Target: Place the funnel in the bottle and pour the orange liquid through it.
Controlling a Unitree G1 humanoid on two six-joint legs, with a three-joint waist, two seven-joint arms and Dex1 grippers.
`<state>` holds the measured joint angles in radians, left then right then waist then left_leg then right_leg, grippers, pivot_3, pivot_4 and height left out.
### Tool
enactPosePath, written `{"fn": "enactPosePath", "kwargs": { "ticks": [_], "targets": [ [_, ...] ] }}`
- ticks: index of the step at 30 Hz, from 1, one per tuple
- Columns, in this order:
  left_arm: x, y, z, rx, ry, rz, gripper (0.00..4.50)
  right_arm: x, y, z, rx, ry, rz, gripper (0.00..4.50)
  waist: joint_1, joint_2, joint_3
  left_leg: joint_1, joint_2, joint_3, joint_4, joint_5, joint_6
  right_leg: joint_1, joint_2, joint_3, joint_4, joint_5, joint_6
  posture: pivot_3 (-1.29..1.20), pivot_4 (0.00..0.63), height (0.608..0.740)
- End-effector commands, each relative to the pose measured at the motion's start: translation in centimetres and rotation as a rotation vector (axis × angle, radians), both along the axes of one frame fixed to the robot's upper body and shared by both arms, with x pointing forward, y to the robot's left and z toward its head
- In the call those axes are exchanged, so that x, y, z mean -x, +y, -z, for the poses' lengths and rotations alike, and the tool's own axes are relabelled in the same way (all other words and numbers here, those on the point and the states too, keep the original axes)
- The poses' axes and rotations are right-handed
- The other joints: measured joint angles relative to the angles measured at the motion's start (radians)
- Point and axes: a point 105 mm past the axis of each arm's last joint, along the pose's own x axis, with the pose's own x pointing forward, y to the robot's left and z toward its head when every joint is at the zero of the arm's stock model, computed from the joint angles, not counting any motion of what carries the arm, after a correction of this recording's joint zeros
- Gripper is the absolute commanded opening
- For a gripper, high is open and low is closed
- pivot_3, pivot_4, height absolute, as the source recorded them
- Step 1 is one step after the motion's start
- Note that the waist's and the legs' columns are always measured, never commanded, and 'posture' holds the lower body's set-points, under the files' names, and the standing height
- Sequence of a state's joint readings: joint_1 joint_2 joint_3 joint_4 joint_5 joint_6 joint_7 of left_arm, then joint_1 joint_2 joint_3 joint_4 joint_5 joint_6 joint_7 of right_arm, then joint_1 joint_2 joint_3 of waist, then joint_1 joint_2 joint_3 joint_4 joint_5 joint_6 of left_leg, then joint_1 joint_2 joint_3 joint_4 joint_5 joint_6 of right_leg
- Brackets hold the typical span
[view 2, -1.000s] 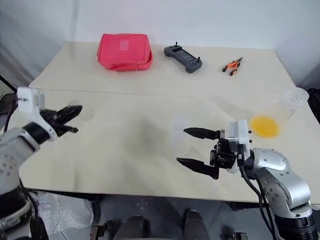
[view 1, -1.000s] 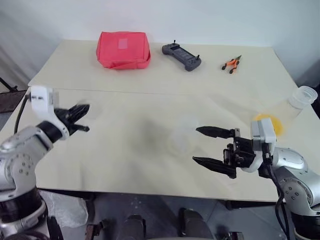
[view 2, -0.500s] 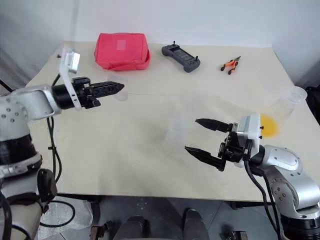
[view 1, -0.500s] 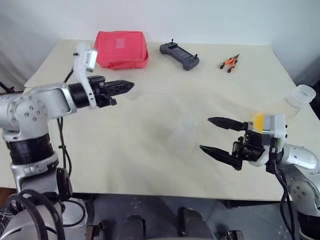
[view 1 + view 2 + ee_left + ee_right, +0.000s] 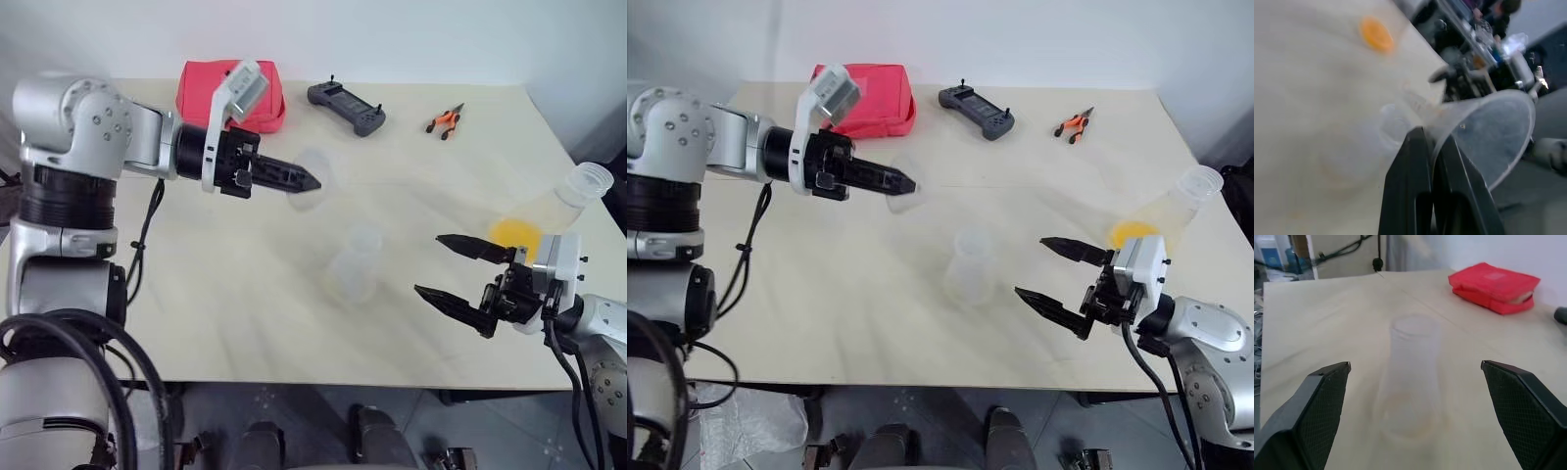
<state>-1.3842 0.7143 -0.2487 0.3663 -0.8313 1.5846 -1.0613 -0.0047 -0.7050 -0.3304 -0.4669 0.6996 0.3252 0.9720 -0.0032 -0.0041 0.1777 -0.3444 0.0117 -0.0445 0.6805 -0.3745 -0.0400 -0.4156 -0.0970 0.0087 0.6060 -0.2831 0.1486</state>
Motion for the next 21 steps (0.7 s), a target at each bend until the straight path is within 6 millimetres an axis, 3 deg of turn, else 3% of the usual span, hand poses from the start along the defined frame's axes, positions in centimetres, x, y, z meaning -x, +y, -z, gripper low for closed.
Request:
{"fn": "enactPosePath", "kwargs": {
  "ticks": [1, 9, 21],
  "targets": [
    [0.1, -0.3, -0.8, 0.009, 0.010, 0.044, 0.03, 0.6, 0.3, -1.1, 0.001, -0.070, 0.008, 4.50, 0.000, 0.000, 0.000, 0.000, 0.000, 0.000, 0.000, 0.000, 0.000, 0.000, 0.000, 0.000, 0.000, 0.000, 0.000, 0.00, 0.150, 0.740],
    [0.1, -1.2, -0.6, -0.033, 0.057, 0.133, 0.03, 0.9, 0.3, -0.9, -0.006, -0.070, 0.033, 4.50, 0.002, 0.000, 0.002, -0.004, 0.000, 0.000, 0.001, 0.000, 0.000, -0.003, 0.000, 0.000, 0.000, 0.000, 0.000, 0.00, 0.150, 0.740],
    [-1.7, -3.2, 1.6, -0.194, 0.002, 0.222, 0.03, 1.1, 0.2, -0.6, -0.008, -0.070, 0.055, 4.50, 0.002, 0.000, 0.002, -0.011, 0.000, 0.001, 0.002, 0.000, 0.000, -0.011, 0.000, 0.000, 0.003, 0.000, 0.000, 0.00, 0.150, 0.740]
  ]
}}
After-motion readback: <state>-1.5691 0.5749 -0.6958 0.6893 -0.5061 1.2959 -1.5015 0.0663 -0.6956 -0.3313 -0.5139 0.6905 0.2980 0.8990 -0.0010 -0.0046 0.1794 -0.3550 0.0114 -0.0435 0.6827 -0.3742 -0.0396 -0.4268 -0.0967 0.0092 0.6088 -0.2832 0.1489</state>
